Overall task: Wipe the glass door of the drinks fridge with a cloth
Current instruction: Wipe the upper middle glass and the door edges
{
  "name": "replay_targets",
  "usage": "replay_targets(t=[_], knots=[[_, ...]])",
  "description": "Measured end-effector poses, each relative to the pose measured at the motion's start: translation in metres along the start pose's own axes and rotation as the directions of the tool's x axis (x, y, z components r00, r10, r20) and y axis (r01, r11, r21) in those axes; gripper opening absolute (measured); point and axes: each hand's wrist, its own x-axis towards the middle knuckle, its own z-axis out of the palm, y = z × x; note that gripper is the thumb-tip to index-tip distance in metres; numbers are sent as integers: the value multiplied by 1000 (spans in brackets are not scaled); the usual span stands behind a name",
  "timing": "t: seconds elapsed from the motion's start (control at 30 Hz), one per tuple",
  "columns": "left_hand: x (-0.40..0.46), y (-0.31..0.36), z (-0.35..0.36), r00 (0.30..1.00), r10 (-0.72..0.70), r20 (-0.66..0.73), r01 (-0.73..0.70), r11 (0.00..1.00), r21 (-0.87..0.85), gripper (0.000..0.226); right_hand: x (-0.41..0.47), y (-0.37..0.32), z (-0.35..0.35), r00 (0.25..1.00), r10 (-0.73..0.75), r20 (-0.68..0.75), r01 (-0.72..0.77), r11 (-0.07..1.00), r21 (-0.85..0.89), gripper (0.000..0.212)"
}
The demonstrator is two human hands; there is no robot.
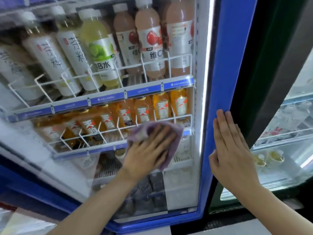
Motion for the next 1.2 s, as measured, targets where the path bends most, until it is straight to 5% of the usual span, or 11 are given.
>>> replay_targets(t=[0.1, 0.2, 0.4, 0.57, 0.8, 0.9, 1.2], knots=[[-27, 31, 8, 990, 27, 136, -11, 993, -116, 65, -1, 11, 1, 998, -56, 5, 56, 998, 5, 82], [-23, 26, -4, 988, 19, 155, -9, 998, -61, 63, 0, 22, -3, 996, -87, 23, 86, 996, 13, 77], [82, -14, -55, 974, -207, -93, 212, 976, 48, 60, 5, 27, -17, 1000, -14, 1, 13, 994, 109, 74], [153, -5, -62, 957, -229, -179, 242, 969, 55, 66, 4, 29, -23, 1000, 20, 9, -21, 987, 157, 79], [56, 62, -6, 991, -36, 129, 38, 999, -10, 70, -22, 37, -15, 999, 8, 53, -17, 985, 171, 77], [42, 67, -4, 980, -50, 190, 54, 998, -14, 74, -33, 40, -16, 997, -13, 77, -1, 983, 182, 78], [129, 14, -42, 954, -258, -155, 270, 961, 59, 64, -40, 37, -24, 998, 45, 41, -54, 972, 229, 85]])
